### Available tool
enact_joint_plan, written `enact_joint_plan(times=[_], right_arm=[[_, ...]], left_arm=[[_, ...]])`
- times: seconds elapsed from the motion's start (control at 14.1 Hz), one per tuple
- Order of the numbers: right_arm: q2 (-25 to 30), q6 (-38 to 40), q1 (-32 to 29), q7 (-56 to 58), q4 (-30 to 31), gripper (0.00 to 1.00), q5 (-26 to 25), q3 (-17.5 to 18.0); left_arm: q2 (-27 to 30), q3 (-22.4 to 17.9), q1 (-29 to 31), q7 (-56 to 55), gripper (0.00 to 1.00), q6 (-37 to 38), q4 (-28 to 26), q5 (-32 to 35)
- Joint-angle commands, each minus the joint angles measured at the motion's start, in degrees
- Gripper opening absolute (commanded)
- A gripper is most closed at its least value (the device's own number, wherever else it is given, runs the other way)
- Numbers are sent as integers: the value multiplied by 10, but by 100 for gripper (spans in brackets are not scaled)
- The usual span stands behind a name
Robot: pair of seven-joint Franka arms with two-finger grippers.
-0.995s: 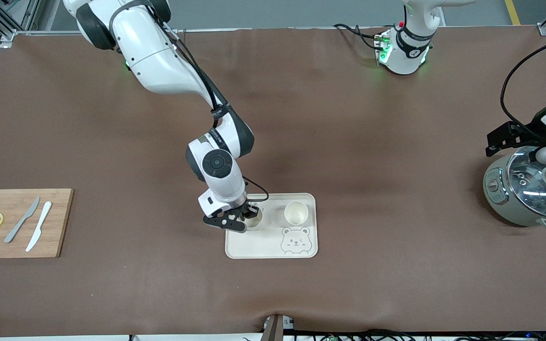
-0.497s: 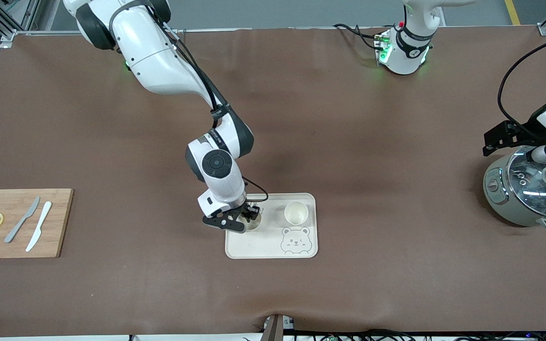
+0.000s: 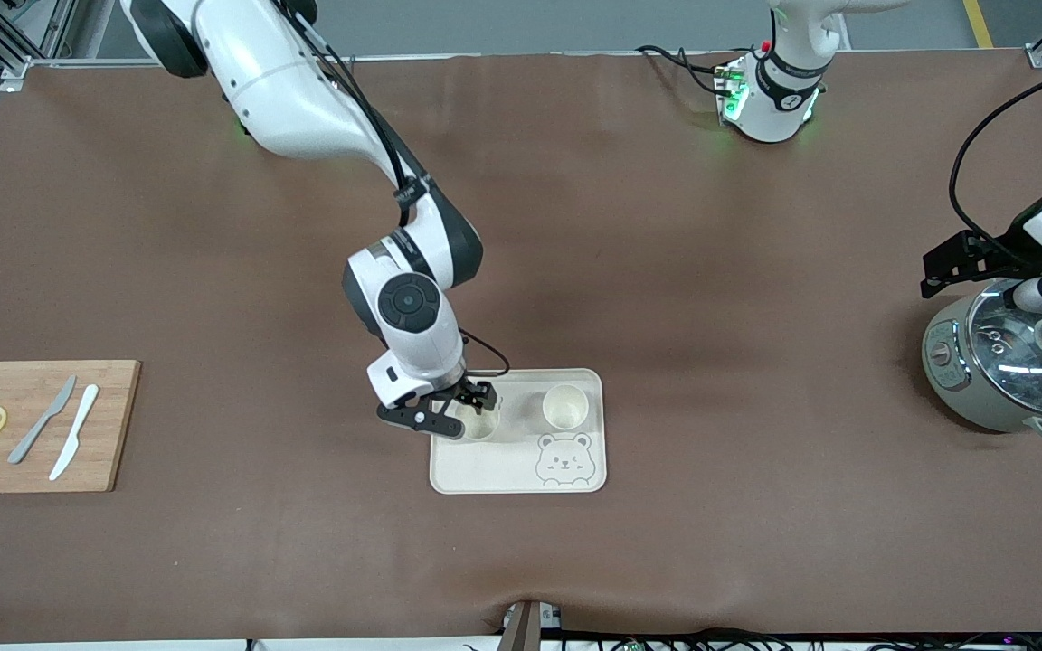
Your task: Place white IKEA cup upright on tray with both arms
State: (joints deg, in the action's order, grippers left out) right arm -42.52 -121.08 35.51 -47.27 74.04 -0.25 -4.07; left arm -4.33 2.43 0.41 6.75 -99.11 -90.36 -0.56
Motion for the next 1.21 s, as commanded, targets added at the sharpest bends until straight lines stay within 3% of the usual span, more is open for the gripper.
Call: enact_joint_plan(times=[0.0,0.21,0.43,0.71,0.85,1.14], right_arm=[[99,96,-4,-13,24,100,-12,6],[217,190,-5,-8,60,100,-6,6],[352,234,-15,9,144,100,-6,6],[495,245,-108,163,274,100,-6,5],[521,247,-183,263,298,100,-5,4],[515,245,-329,469,296,100,12,-5]], left_arm=[[10,3,1,-2,100,0,-7,9],[11,3,1,5,100,2,-8,10],[13,4,-1,6,100,16,-8,11],[14,14,1,9,100,25,-9,27],[14,14,0,9,100,25,-9,27],[15,18,1,8,100,25,-13,28]])
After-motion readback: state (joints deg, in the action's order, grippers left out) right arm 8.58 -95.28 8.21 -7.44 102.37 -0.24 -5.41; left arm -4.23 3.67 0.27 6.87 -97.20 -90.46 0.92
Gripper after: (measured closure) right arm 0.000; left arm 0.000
